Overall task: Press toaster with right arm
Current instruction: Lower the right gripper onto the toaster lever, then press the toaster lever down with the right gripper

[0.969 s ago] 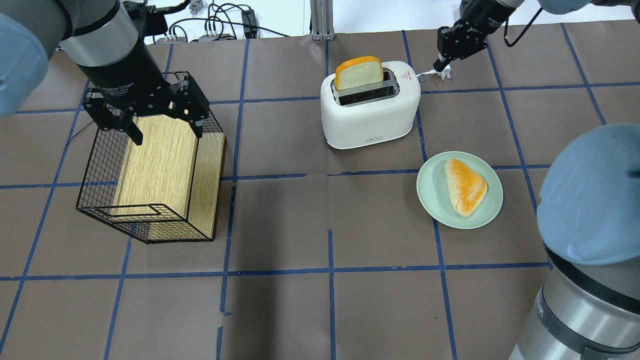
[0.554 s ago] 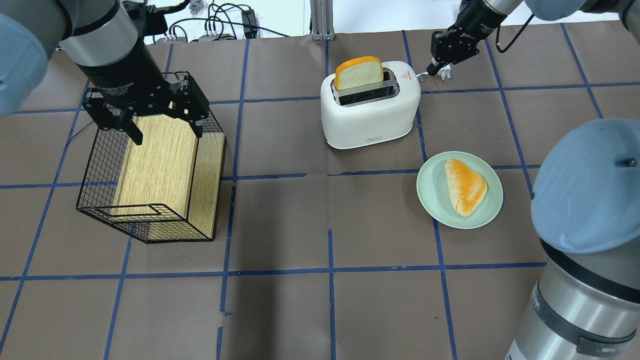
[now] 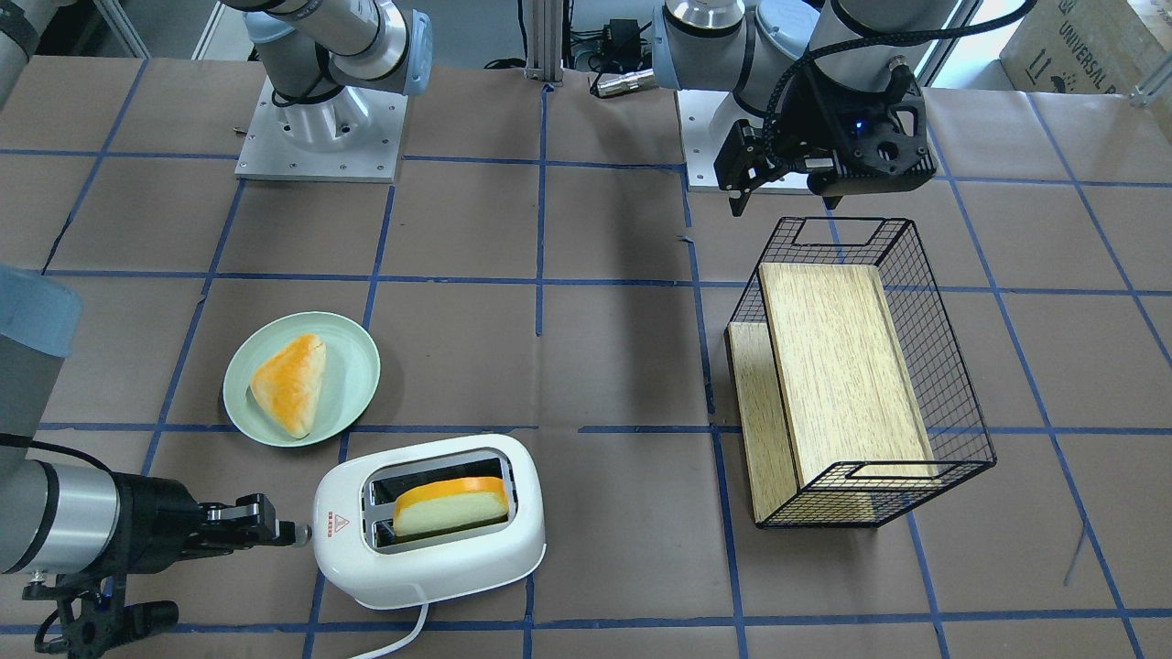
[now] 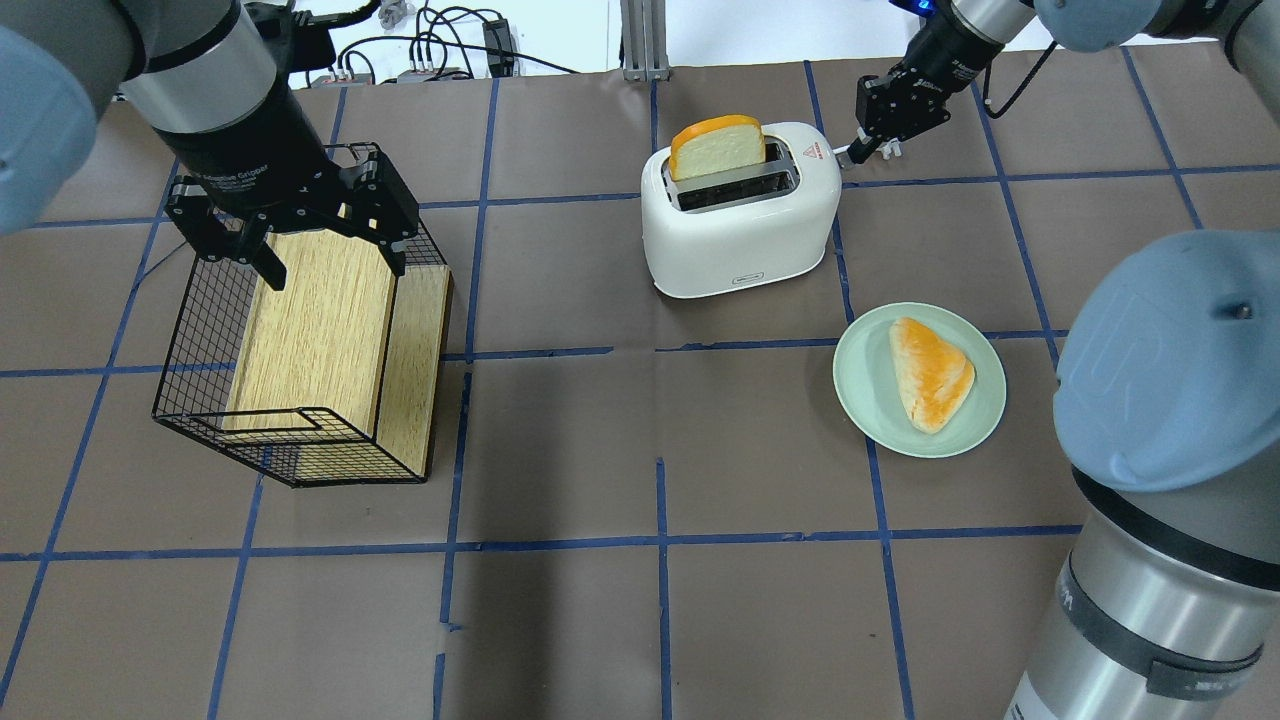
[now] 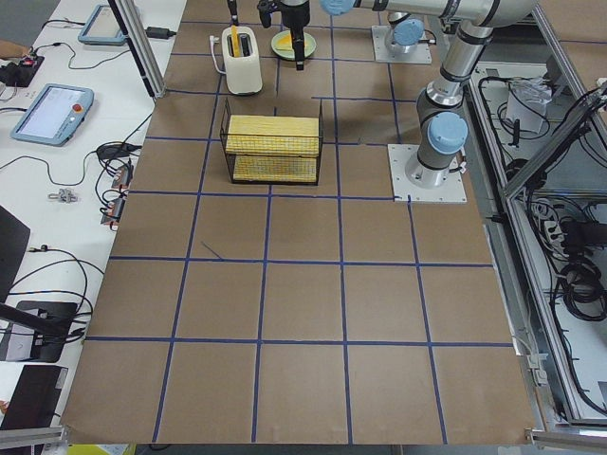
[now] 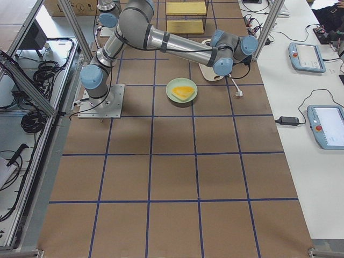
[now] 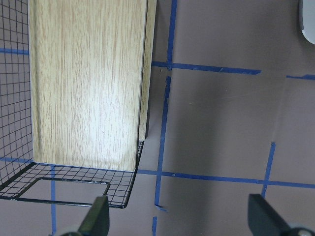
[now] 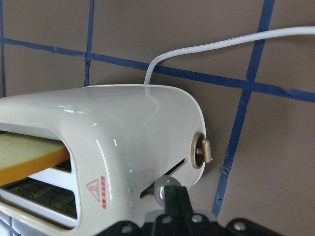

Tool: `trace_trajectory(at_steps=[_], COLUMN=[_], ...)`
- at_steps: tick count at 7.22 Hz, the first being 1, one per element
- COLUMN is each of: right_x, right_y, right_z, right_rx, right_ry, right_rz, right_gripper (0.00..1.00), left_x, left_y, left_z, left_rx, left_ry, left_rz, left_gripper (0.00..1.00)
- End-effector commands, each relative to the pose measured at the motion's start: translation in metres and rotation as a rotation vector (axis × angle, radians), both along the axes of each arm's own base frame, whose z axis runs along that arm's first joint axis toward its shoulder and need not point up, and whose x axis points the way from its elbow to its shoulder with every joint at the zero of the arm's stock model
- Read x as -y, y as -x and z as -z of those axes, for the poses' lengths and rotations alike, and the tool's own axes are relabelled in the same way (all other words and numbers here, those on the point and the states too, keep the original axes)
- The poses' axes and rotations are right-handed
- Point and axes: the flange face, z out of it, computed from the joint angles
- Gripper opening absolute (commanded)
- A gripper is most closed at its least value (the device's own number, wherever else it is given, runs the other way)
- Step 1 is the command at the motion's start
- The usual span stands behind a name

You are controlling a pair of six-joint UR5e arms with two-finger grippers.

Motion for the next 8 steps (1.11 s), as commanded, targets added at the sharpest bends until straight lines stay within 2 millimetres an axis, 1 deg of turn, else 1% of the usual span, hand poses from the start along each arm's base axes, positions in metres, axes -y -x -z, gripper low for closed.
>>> trace_trajectory(at_steps=[1,2,3,4,6,8], right_x=[0.000,0.002,0.003,0.005,0.006,0.009], right_y=[-0.013,-0.014,-0.013,-0.009,-0.006,-0.003], right_z=[0.008,0.021,0.024,0.034,0.038,0.050], right_rx=[0.016,0.021,0.023,0.026,0.026,0.028], right_ry=[-0.017,-0.034,-0.038,-0.050,-0.053,-0.062], right_rz=[-0.010,-0.012,-0.010,-0.008,-0.008,-0.007], right_gripper=[0.03,0.03,0.03,0.03,0.03,0.03], left_x=[0.000,0.000,0.000,0.000,0.000,0.000], left_y=[0.000,0.000,0.000,0.000,0.000,0.000], left_z=[0.000,0.000,0.000,0.000,0.000,0.000], left_rx=[0.000,0.000,0.000,0.000,0.000,0.000], left_ry=[0.000,-0.001,0.000,-0.001,0.000,-0.001], left_rz=[0.000,0.000,0.000,0.000,0.000,0.000], left_gripper=[1.00,1.00,1.00,1.00,1.00,1.00])
